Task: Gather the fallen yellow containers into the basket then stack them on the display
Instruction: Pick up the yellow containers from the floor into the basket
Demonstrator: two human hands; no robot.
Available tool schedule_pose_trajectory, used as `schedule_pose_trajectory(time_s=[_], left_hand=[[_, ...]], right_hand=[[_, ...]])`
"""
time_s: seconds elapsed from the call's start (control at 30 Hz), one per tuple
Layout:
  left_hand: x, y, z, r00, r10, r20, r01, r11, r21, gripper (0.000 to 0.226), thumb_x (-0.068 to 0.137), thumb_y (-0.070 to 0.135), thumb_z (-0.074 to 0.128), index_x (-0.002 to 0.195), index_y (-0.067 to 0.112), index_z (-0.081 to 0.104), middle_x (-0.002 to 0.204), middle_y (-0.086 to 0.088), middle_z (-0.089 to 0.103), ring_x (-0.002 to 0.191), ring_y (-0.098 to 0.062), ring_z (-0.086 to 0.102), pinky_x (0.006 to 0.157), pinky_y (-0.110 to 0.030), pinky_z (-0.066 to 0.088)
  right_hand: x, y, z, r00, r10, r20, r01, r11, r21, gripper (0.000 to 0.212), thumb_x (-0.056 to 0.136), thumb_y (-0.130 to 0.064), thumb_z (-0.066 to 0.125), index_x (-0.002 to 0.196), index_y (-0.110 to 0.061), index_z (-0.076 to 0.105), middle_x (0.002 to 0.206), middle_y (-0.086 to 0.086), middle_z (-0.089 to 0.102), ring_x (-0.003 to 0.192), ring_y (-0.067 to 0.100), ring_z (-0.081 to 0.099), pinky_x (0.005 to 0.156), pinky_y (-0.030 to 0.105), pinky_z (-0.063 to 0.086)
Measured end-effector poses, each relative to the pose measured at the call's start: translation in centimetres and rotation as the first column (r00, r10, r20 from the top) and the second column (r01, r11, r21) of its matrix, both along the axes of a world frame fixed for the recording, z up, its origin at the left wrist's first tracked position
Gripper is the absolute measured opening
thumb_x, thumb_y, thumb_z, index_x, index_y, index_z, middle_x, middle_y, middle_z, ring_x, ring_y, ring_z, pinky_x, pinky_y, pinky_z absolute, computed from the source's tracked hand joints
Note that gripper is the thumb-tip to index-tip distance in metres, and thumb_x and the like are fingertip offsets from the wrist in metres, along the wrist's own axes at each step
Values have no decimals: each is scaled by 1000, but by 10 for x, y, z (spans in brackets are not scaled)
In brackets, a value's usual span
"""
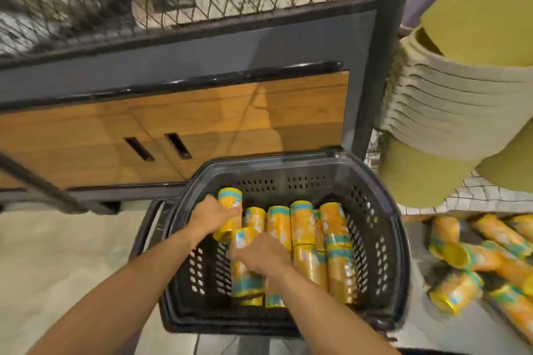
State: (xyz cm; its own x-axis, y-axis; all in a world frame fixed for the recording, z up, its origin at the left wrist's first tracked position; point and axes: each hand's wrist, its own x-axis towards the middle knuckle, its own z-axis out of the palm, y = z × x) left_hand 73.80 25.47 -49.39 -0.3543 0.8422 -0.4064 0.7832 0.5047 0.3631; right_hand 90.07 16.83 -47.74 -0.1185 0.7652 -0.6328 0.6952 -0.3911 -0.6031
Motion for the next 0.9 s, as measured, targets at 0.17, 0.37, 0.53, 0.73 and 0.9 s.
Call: schedule_pose_trajectory(time_s=[0.17,0.37,0.53,0.73,0.9], left_hand=[[0,7,-28,968,-148,-204,143,989,-39,83,70,71,78,122,9,59,120,-12,69,108,-30,67,81,-38,55],[0,12,-50,976,-135,-170,126,990,-63,91,72,61,83,130,0,49,126,-16,67,116,-32,65,88,-39,54],[-2,7,-53,962,-178,-207,161,982,-95,98,76,61,81,139,-2,40,124,-16,68,113,-33,66,85,-39,53],[-1,8,-49,908,-299,-295,264,952,-153,84,82,63,74,135,2,51,124,-15,68,114,-32,66,88,-40,53],[1,5,-43,950,-207,-235,182,975,-126,84,93,61,62,142,-4,43,128,-19,66,118,-36,64,90,-42,52]], right_hand=[[-27,3,-43,998,58,-37,-65,973,-221,59,75,-62,81,107,-14,69,114,9,74,100,27,73,90,42,61],[-54,18,-79,996,-4,-87,-26,939,-342,70,64,-77,78,89,-14,61,105,10,74,90,32,73,74,39,61],[-51,15,-94,994,92,-65,-106,958,-266,79,66,-81,72,105,-13,71,106,13,76,92,34,74,87,45,61],[-40,19,-89,995,37,-94,-65,946,-317,49,82,-54,81,92,-11,61,86,11,75,61,26,74,59,36,62],[-26,26,-90,987,71,-146,-108,958,-266,36,89,-34,80,97,-5,62,98,14,77,76,27,76,80,42,63]])
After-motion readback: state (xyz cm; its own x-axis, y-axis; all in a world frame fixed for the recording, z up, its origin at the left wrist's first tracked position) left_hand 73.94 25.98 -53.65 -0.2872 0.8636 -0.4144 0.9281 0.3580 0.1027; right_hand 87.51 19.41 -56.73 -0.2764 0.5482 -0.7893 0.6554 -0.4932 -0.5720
